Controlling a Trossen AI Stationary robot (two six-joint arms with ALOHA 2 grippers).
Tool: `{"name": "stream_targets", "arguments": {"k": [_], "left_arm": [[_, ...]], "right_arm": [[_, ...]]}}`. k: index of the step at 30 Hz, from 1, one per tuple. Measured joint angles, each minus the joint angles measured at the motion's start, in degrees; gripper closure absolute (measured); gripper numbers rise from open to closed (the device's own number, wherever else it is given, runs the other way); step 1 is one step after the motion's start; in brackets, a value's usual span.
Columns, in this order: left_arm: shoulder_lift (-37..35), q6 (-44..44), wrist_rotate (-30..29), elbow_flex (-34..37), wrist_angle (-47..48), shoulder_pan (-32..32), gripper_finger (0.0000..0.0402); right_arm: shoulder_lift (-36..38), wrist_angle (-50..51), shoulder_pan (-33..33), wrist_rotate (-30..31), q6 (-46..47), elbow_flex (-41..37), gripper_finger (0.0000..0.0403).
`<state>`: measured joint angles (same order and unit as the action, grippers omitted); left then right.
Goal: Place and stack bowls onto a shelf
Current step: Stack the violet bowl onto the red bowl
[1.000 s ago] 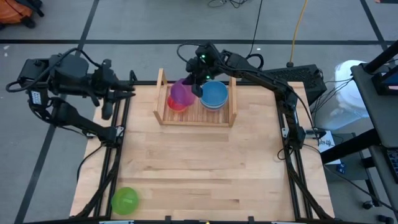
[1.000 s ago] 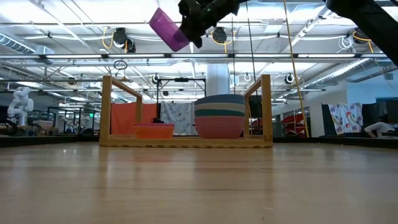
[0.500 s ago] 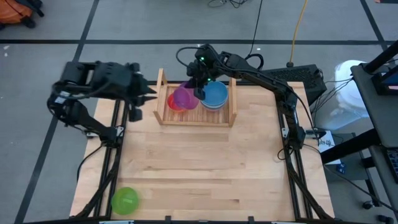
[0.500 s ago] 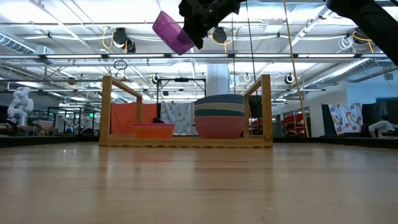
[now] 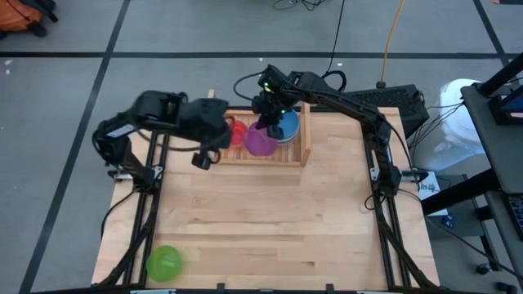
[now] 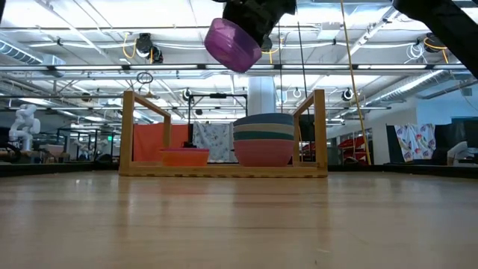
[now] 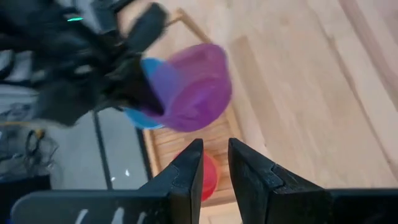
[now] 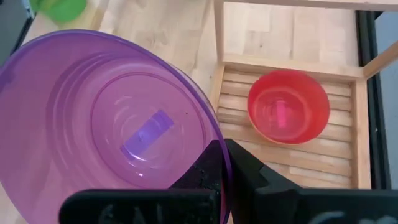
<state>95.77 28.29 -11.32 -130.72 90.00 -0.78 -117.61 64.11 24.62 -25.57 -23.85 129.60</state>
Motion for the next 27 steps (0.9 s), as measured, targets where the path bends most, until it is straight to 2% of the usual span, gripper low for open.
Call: {"name": "stream_targets", "arguments": {"k": [7,15,27], "left_arm": [[4.62,5.51,6.70,0.00,0.00,0.00,0.0320],[5.33,12.87,6.89,0.00,0.00,0.00,0.0320],[7.63,12.73,11.26,0.92,0.05,-0.66,0.0320]], "right_arm": [[0.10,1.99,-0.50,0.08,-3.43,0.00,0.0403],[0.10,5.23,-1.43,0.01,-7.48,0.00,0.0403],[0.10,10.27,-4.02,0.01,-10.02,0.00,0.0403]]}}
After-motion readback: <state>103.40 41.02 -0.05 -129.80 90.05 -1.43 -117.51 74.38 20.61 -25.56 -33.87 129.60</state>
